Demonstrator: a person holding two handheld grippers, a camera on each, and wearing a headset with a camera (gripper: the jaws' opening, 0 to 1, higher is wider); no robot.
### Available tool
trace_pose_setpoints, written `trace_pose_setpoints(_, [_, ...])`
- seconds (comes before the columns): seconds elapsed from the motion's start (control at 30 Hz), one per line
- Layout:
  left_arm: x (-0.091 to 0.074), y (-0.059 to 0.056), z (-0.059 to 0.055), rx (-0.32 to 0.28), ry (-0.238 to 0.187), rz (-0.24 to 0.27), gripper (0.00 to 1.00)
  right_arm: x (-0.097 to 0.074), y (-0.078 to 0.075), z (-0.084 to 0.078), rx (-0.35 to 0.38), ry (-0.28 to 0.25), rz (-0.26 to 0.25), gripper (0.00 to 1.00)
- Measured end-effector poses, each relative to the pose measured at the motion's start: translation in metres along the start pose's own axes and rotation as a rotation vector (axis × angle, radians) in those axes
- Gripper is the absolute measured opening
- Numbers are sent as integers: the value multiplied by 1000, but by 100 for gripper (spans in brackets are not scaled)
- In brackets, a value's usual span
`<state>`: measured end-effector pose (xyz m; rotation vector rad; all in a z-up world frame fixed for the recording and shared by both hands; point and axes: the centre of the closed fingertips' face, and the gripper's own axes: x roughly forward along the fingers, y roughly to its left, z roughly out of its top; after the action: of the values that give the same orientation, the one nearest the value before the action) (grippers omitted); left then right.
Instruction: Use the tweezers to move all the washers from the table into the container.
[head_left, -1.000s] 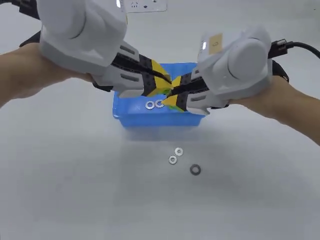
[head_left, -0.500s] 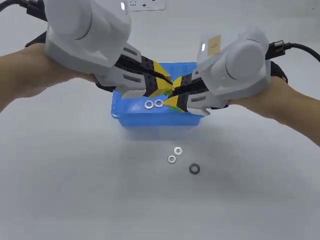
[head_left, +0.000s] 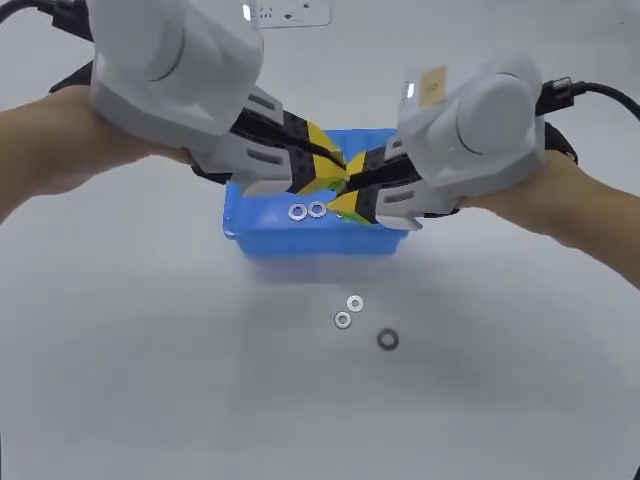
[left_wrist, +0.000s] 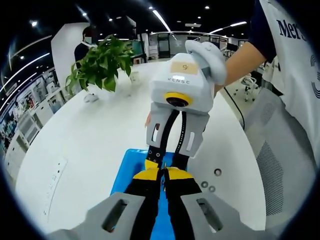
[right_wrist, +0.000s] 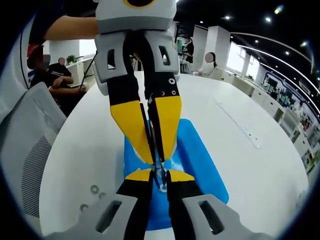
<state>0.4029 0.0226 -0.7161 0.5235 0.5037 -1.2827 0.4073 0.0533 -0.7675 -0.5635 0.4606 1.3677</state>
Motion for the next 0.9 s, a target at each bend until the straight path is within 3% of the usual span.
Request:
trace_pose_setpoints(0.2, [-8, -5, 10, 24, -7, 8, 7, -9, 3, 11, -17, -16, -18, 12])
trace_pose_setpoints(0.67, [-28, -31, 36, 55, -43, 33, 7, -38, 26, 33, -71, -34, -43, 12])
trace_pose_setpoints(0.8, [-37, -43, 44, 74, -55, 37, 7, -47, 37, 41, -81, -52, -40, 12])
trace_pose_setpoints(0.9, [-43, -58, 49, 91, -61, 28, 7, -53, 52, 46, -90, -61, -26, 12])
